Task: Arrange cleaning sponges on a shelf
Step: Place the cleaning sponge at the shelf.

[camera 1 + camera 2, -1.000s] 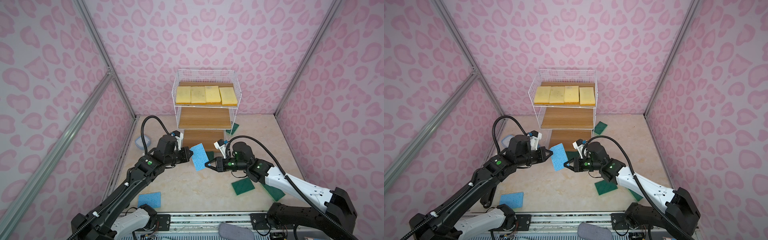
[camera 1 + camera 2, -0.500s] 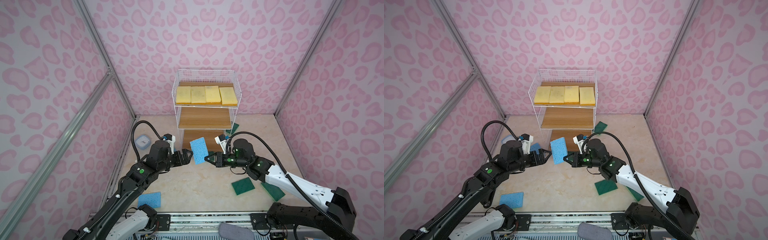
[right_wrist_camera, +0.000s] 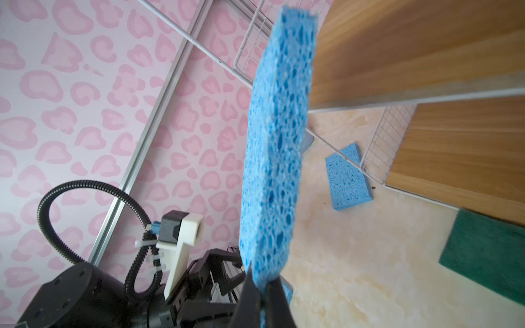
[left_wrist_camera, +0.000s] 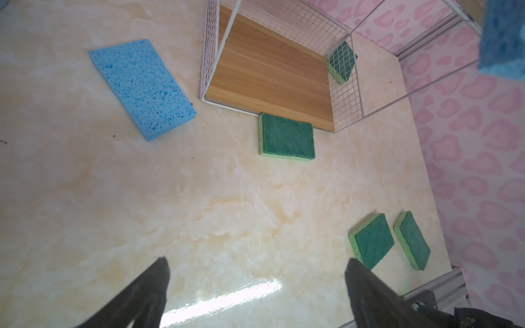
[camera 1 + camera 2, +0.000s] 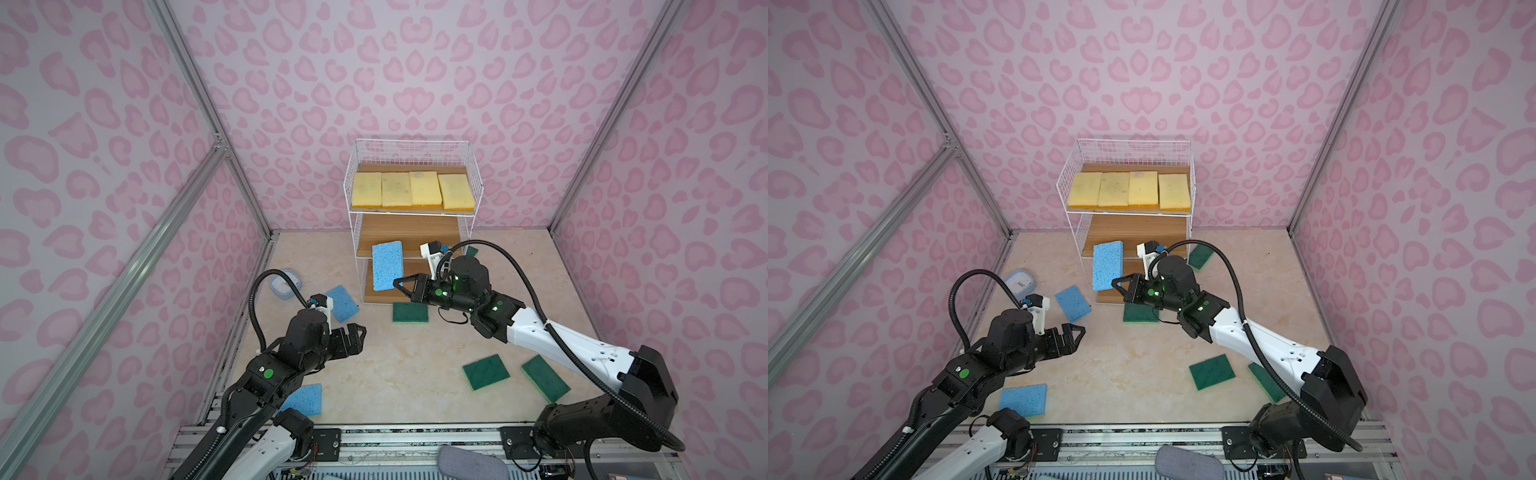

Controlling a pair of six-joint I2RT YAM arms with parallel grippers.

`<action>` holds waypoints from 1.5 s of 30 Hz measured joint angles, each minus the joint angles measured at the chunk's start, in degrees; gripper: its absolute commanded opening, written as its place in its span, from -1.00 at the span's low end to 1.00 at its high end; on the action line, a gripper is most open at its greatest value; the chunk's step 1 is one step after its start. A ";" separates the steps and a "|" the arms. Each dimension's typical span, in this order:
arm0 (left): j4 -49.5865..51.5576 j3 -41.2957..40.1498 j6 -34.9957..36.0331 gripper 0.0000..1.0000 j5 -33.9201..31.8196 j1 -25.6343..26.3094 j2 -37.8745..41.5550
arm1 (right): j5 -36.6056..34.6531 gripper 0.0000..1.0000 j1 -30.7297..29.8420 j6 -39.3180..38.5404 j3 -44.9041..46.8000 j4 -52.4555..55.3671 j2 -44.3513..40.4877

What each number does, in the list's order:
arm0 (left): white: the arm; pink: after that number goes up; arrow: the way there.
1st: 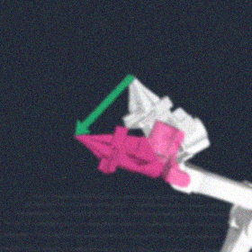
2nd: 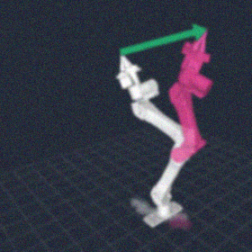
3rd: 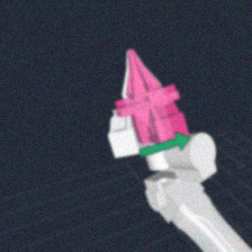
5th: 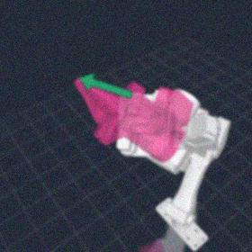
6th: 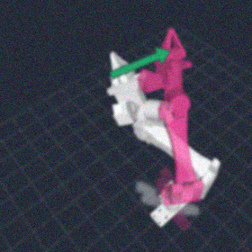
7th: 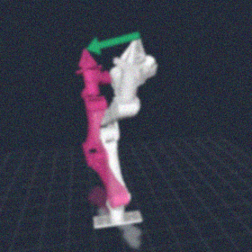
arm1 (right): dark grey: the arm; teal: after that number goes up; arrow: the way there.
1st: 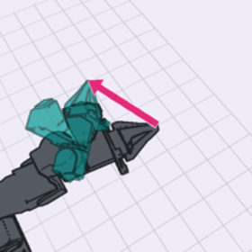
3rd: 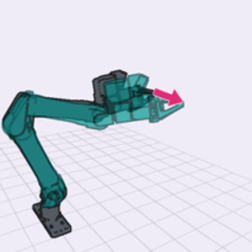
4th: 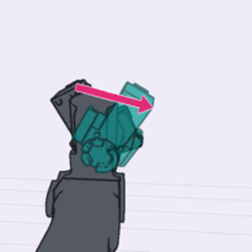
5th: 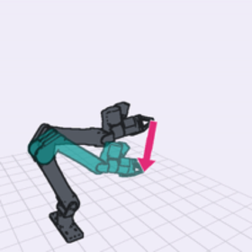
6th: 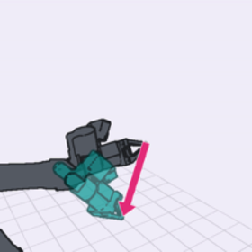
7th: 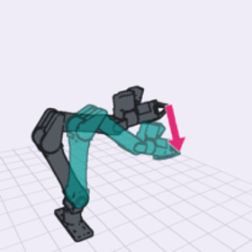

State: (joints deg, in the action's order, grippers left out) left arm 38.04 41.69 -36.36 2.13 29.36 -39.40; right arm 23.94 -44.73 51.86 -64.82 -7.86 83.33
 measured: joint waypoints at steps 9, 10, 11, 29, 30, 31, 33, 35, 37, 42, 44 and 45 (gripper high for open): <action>0.57 -2.45 0.83 0.95 0.66 0.00 0.85 | -0.55 -0.96 1.68 1.20 -9.14 0.09 8.11; 0.57 -2.49 0.96 0.95 0.90 0.00 0.83 | -0.59 -0.95 2.03 1.60 -9.90 0.09 8.90; 0.44 -2.58 0.98 0.95 1.01 0.00 0.76 | -0.57 -0.95 2.36 1.77 -10.56 0.11 9.64; -0.35 -3.21 1.84 0.95 1.09 0.00 -0.07 | 4.81 -0.81 7.45 2.93 -25.66 6.47 19.78; -0.35 -3.21 1.84 0.95 1.09 0.00 -0.09 | 5.29 -0.81 7.52 2.82 -26.64 7.17 20.50; -0.35 -3.21 1.84 0.95 1.09 0.00 -0.13 | 5.73 -0.80 7.58 2.73 -27.47 7.74 21.11; -0.35 -3.21 1.84 0.95 1.07 0.00 -0.17 | 6.45 -0.80 7.65 2.51 -29.22 8.96 22.51; -0.35 -3.21 1.84 0.95 1.07 0.00 -0.17 | 6.60 -0.79 7.65 2.34 -30.60 9.84 23.63; -0.35 -3.21 1.84 0.95 1.07 0.00 -0.17 | 7.06 -0.72 7.67 2.29 -31.78 10.84 24.68; -0.33 -3.21 1.84 0.95 1.03 0.00 -0.17 | 7.34 -0.17 7.72 1.88 -33.11 12.52 26.08; -0.33 -3.21 1.84 0.95 0.98 0.00 -0.24 | 7.39 0.10 7.74 1.68 -33.11 13.07 26.10; -0.33 -3.21 1.84 0.95 0.96 0.00 -0.42 | 7.37 0.17 7.76 1.49 -33.11 13.33 26.10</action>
State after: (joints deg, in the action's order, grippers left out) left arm 37.71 38.48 -34.52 3.09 29.36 -39.81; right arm 31.31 -36.97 53.34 -97.93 5.48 109.43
